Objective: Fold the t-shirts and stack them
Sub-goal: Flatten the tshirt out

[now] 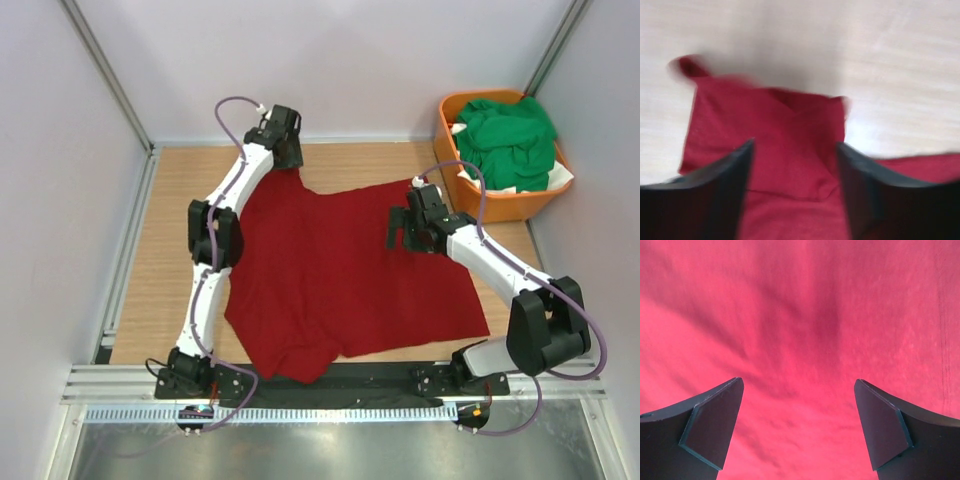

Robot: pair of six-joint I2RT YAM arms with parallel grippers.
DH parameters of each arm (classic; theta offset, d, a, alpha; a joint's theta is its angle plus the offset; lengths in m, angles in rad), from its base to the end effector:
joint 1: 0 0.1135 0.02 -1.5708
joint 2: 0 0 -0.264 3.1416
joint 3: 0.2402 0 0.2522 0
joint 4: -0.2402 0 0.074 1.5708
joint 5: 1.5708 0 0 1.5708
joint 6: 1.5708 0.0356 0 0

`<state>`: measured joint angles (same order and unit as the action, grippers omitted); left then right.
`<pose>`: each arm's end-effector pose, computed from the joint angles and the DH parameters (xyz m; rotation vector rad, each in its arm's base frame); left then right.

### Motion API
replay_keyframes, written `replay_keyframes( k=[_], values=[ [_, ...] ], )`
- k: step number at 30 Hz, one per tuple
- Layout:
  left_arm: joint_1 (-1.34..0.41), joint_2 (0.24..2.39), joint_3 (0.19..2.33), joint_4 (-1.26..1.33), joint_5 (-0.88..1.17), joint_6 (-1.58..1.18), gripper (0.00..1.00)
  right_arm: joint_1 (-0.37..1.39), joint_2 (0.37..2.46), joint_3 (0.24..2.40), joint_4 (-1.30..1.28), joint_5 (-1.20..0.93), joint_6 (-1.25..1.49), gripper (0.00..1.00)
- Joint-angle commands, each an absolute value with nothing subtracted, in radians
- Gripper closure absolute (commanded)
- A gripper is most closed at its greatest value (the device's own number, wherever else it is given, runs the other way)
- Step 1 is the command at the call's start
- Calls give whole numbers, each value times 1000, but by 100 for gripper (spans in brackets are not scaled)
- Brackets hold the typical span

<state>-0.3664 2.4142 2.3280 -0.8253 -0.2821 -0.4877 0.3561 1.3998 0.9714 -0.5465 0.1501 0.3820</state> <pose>0.5009 -0.1816 0.2422 -0.2651 2.4186 -0.0303 0.2681 0.0941 0.2361 0.0913 2.5308 0.1029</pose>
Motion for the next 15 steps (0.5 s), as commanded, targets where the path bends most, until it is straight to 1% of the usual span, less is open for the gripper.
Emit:
replay_keyframes(
  k=[1, 2, 3, 4, 5, 6, 7, 10, 11, 14, 15],
  values=[
    [-333, 2555, 2613, -1006, -299, -429, 18, 359, 1402, 1009, -541, 147, 365, 0],
    [-331, 2563, 2628, -1021, -296, -431, 13, 359, 1399, 1009, -545, 149, 362, 0],
    [-330, 2518, 2605, -1023, -307, -449, 12, 359, 1393, 1008, -546, 149, 362, 0],
    [-331, 2473, 2474, -978, -308, -457, 10, 359, 1391, 1006, -545, 149, 364, 0],
    [-331, 2424, 2391, -935, -302, -465, 9, 359, 1391, 1008, -543, 147, 364, 0],
    [-333, 2305, 2312, -898, -304, -469, 9, 357, 1396, 1009, -542, 143, 364, 0],
    [-333, 2257, 2164, -850, -310, -480, 8, 359, 1400, 1018, -541, 140, 367, 0],
    [-333, 2108, 2013, -833, -336, -500, 8, 359, 1417, 1038, -534, 132, 377, 0],
    [-333, 2083, 1921, -819, -336, -511, 9, 359, 1422, 1045, -528, 132, 380, 0],
    [-333, 2034, 1775, -753, -304, -532, 9, 360, 1462, 1077, -499, 120, 388, 0],
    [-333, 2039, 1763, -752, -286, -535, 10, 359, 1483, 1094, -496, 117, 388, 0]
  ],
)
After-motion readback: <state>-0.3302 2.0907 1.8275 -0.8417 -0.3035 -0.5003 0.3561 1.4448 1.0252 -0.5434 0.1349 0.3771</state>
